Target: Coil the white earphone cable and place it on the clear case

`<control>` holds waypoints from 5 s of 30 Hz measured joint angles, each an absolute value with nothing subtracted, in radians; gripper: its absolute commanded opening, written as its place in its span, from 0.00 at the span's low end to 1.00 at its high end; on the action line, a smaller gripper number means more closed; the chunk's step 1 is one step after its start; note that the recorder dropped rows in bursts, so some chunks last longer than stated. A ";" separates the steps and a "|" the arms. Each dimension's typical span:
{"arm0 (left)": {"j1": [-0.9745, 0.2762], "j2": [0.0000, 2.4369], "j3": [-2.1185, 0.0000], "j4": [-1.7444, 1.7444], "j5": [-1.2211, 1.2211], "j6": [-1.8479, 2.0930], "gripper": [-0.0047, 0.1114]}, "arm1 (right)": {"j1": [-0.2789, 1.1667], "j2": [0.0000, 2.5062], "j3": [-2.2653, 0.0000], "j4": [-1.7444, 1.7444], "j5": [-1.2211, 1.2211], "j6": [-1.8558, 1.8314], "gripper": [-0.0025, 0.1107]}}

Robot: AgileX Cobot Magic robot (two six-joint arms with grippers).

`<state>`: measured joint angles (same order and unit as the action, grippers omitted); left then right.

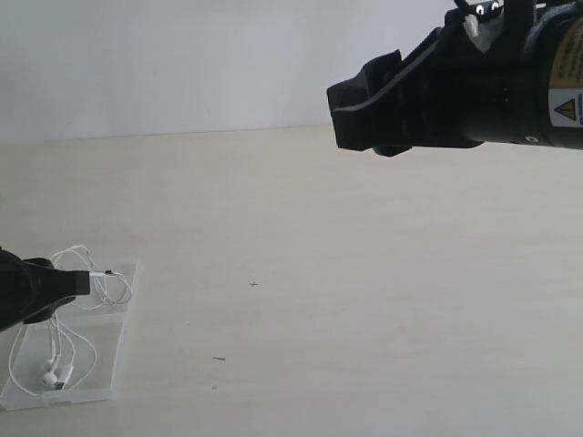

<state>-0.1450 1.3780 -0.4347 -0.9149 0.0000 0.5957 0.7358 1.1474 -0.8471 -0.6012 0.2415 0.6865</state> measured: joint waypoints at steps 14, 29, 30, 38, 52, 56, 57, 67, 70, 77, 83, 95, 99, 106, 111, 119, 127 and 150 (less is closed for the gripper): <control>-0.145 1.378 -0.447 -0.915 -0.020 0.596 0.48 | 0.736 1.147 -0.847 -0.601 0.242 0.687 0.54; -0.145 1.378 -0.447 -0.915 -0.024 0.605 0.48 | 0.736 1.147 -0.847 -0.601 0.242 0.687 0.54; -0.143 1.378 -0.447 -0.917 -0.024 0.605 0.48 | 0.736 1.147 -0.847 -0.601 0.242 0.687 0.54; 0.030 1.361 -0.447 -0.901 0.075 0.621 0.48 | 0.736 1.147 -0.847 -0.601 0.242 0.687 0.54; 0.168 1.201 -0.447 -0.881 0.154 0.621 0.48 | 0.736 1.147 -0.847 -0.601 0.242 0.687 0.54; 0.182 1.187 -0.447 -0.868 0.169 0.621 0.48 | 0.736 1.147 -0.847 -0.601 0.242 0.687 0.54; 0.190 1.187 -0.447 -0.863 0.184 0.621 0.48 | 0.736 1.147 -0.847 -0.601 0.242 0.687 0.54; 0.198 1.107 -0.447 -0.912 0.420 0.621 0.08 | 0.736 1.147 -0.847 -0.593 0.242 0.687 0.54; 0.198 1.013 -0.447 -0.921 0.521 0.637 0.04 | 0.736 1.147 -0.847 -0.591 0.242 0.687 0.54; 0.198 0.707 -0.440 -1.019 0.677 0.643 0.04 | 0.736 1.147 -0.847 -0.589 0.242 0.687 0.54; 0.198 0.452 -0.392 -1.054 0.752 0.647 0.04 | 0.736 1.147 -0.847 -0.589 0.242 0.687 0.54; 0.198 0.287 -0.212 -1.040 0.815 0.647 0.04 | 0.736 1.147 -0.847 -0.589 0.242 0.687 0.54; 0.198 0.287 -0.190 -1.016 0.820 0.647 0.04 | 0.736 1.147 -0.847 -0.589 0.242 0.687 0.54; 0.196 0.282 -0.187 -0.897 0.779 0.651 0.04 | 0.736 1.147 -0.847 -0.589 0.242 0.687 0.54; 0.158 0.191 -0.187 -0.869 0.763 0.651 0.04 | 0.736 1.147 -0.847 -0.589 0.242 0.687 0.54; 0.111 0.010 -0.187 -0.868 0.719 0.651 0.04 | 0.736 1.147 -0.847 -0.589 0.242 0.687 0.54; 0.036 0.004 -0.187 -0.824 0.601 0.655 0.04 | 0.736 1.147 -0.847 -0.589 0.242 0.687 0.54; 0.085 0.004 -0.122 -0.197 0.226 0.100 0.04 | 0.736 1.147 -0.847 -0.589 0.242 0.687 0.54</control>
